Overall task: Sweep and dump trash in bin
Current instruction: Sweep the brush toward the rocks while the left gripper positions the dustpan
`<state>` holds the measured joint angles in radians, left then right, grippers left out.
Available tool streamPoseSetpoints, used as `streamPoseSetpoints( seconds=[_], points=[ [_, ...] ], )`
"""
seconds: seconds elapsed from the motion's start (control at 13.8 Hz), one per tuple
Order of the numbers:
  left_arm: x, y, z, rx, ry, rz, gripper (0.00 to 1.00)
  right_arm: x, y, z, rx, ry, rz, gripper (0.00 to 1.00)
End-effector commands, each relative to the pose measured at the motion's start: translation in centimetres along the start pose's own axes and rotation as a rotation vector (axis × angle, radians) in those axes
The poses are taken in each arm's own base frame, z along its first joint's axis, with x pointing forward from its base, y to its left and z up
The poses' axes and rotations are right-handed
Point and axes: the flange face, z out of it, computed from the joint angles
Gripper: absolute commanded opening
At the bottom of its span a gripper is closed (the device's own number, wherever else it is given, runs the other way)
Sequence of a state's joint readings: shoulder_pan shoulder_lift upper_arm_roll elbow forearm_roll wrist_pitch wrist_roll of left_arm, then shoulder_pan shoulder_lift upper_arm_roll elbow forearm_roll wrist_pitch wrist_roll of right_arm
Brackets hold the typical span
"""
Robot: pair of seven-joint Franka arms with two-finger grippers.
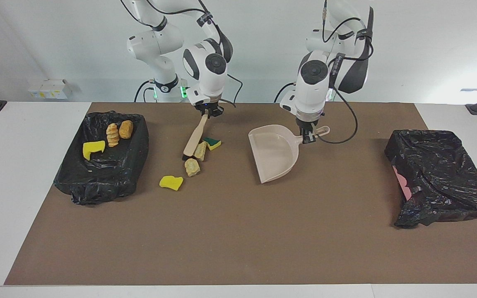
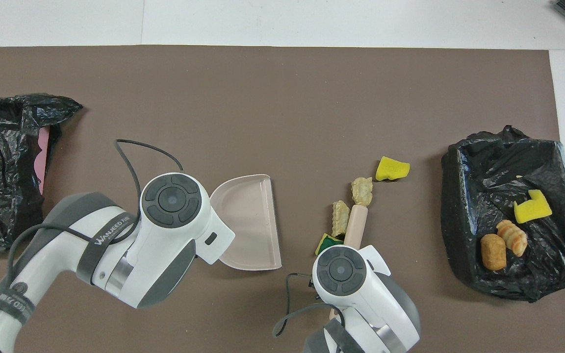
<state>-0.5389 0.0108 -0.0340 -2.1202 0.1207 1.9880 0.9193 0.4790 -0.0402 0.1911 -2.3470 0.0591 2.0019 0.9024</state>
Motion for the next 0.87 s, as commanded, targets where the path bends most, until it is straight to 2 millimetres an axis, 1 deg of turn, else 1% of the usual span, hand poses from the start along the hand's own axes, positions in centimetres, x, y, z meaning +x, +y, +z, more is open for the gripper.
streamPoseSetpoints(
  seconds=[0.0, 0.07, 0.14, 0.22, 0.36, 0.43, 0.51, 0.65, 0.8],
  points=[
    [0.0, 1.4, 0.5, 0.055, 0.017, -0.053, 0.00, 0.1, -1.2, -0.7, 0.064, -0.051, -0.108, 0.00],
    [1.3, 2.1, 1.2, 0.056, 0.018, -0.075, 0.00, -0.7, -1.7, -0.7, 0.066, -0.051, -0.190, 0.00],
    [1.7, 2.3, 1.6, 0.063, 0.021, -0.080, 0.00, -1.6, -2.2, -0.9, 0.064, -0.043, -0.283, 0.00],
    [1.7, 2.3, 1.8, 0.064, 0.023, -0.079, 0.00, -2.3, -2.6, -1.1, 0.063, -0.038, -0.316, 0.00],
    [1.8, 2.2, 1.8, 0.074, 0.032, -0.079, 0.00, -3.3, -3.2, -1.2, 0.080, -0.049, -0.329, 0.00],
    [1.8, 2.2, 1.9, 0.078, 0.037, -0.080, 0.00, -4.3, -3.8, -1.4, 0.122, -0.082, -0.326, 0.00],
    [1.6, 2.1, 2.1, 0.081, 0.041, -0.081, 0.00, -4.8, -4.3, -1.7, 0.140, -0.089, -0.331, 0.00],
    [1.4, 2.1, 2.8, 0.108, 0.070, -0.085, 0.00, -5.6, -5.7, -3.4, 0.157, -0.077, -0.356, 0.00],
    [1.5, 2.0, 2.7, 0.120, 0.082, -0.085, 0.00, -5.7, -6.2, -5.2, 0.180, -0.058, -0.366, 0.00]
  ],
)
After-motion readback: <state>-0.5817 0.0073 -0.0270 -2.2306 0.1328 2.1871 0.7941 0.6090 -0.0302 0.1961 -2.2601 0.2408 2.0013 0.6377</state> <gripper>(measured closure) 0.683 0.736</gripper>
